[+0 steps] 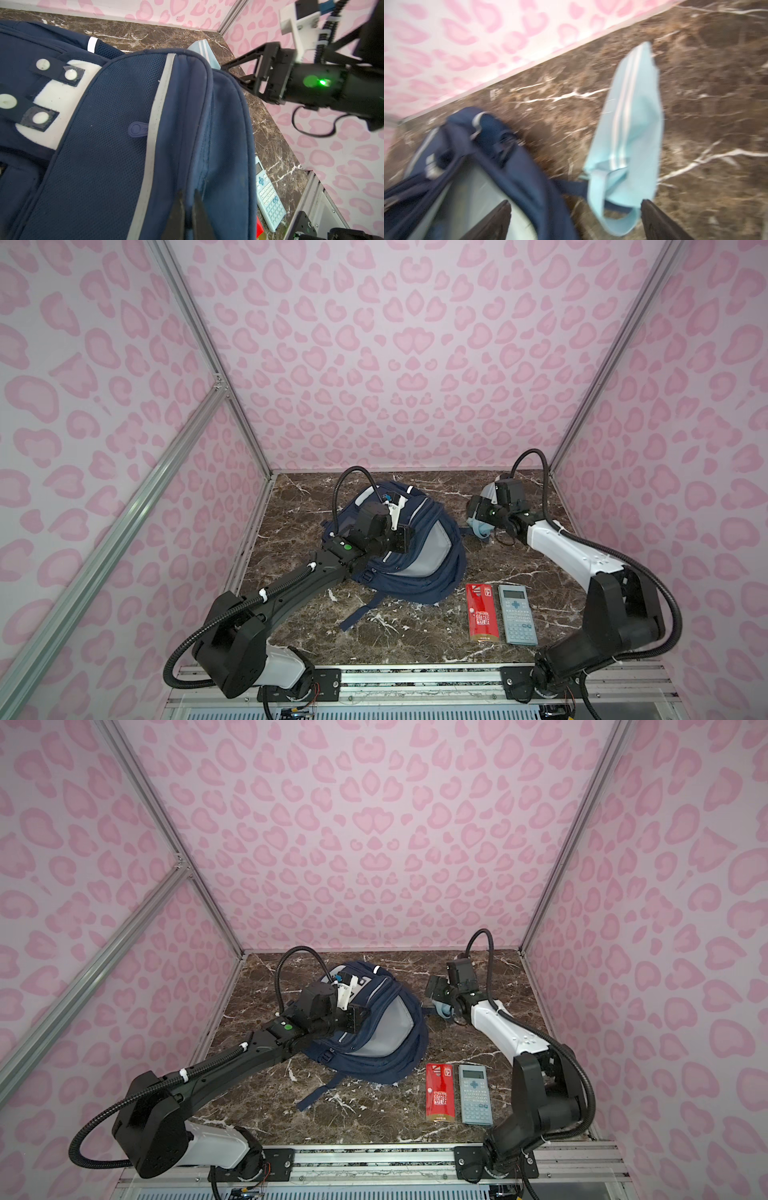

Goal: Pack the student bag

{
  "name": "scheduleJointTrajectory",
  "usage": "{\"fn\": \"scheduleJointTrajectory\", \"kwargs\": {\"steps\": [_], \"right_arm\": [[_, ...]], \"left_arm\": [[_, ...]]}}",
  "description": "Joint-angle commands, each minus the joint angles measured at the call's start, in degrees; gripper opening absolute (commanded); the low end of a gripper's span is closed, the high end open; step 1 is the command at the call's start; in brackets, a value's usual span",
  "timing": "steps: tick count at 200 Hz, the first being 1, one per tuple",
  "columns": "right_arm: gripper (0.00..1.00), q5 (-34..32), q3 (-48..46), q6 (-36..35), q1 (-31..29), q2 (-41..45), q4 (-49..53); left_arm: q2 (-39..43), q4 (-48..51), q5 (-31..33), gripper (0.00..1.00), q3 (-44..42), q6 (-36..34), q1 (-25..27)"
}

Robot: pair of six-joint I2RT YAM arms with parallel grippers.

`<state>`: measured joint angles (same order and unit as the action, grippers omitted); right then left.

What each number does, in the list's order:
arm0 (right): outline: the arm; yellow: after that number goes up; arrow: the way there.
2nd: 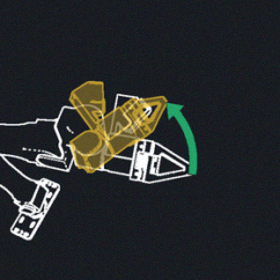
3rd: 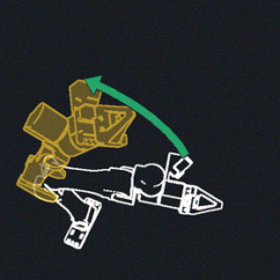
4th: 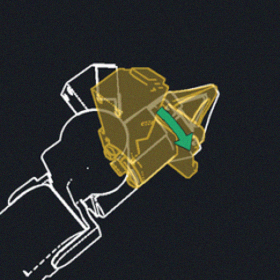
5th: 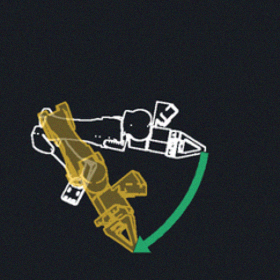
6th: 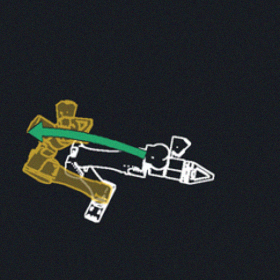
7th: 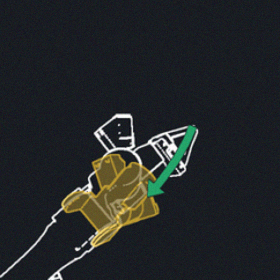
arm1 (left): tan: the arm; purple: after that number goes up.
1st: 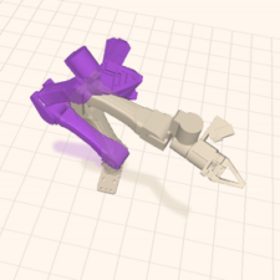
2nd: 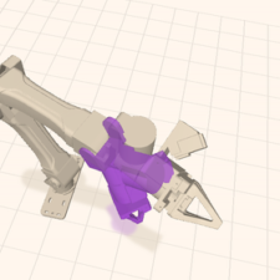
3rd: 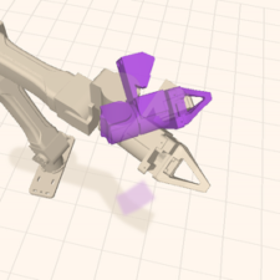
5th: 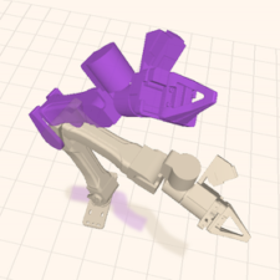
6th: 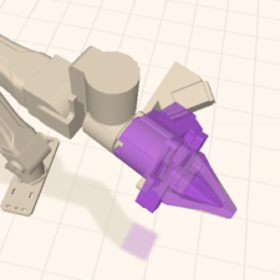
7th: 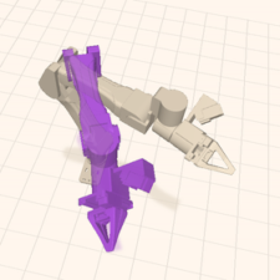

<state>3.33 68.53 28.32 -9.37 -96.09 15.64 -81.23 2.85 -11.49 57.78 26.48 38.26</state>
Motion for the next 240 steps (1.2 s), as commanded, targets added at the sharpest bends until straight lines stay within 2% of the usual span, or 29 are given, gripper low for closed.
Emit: {"fn": "scheduleJointTrajectory", "kwargs": {"steps": [1,20,41,60,85,93,107,150,178,195,209,221,240], "right_arm": [[1.0,3.4,5.2,-1.9,3.9,-7.6,6.2],[0.99,2.9,10.3,-3.1,5.2,-13.8,6.9],[0.86,5.9,13.9,-3.8,6.2,-18.6,6.3],[0.63,7.1,15.2,-3.9,6.7,-21.3,5.4],[0.19,8.2,17.9,-7.0,6.8,-22.8,8.2],[0.11,9.2,17.1,-7.1,6.7,-20.8,7.8],[0.0,9.2,10.3,-7.0,5.7,-13.9,5.1],[0.0,8.4,-0.5,-7.4,-2.9,7.9,7.0],[0.0,14.6,-9.8,-4.6,-11.8,16.1,2.8],[0.0,21.4,-16.2,-1.3,-17.1,18.7,-6.3],[0.0,27.0,-21.9,3.0,-20.6,19.8,-20.1],[0.0,26.6,-24.6,6.0,-23.6,18.6,-29.8],[0.0,25.5,-21.5,6.1,-26.6,11.8,-33.6]], "left_arm": [[-0.3,-2.4,-1.6,0.03,1.1,0.3,0.0],[0.1,-2.2,-1.4,0.03,0.9,0.3,0.1],[0.0,-2.2,-1.2,0.03,0.8,0.1,0.1],[-0.4,-1.5,-0.7,0.03,1.0,-0.4,0.1],[-0.5,-1.3,-0.6,0.03,1.3,-0.4,0.0],[-0.4,-1.1,-0.6,0.03,1.6,-0.5,0.0],[-0.2,-0.5,-0.3,0.03,2.1,-0.9,0.0],[0.0,-1.7,-0.4,0.03,2.8,0.1,-0.3],[0.4,-4.6,-2.9,0.03,2.9,2.2,-0.4],[1.0,-4.4,-2.8,0.03,3.5,2.4,-0.4],[1.4,-3.9,-2.8,0.03,4.1,2.4,-0.5],[1.5,-4.1,-3.3,0.03,4.3,2.7,-0.5],[1.6,-4.6,-5.2,0.03,4.3,3.4,-0.5]]}}
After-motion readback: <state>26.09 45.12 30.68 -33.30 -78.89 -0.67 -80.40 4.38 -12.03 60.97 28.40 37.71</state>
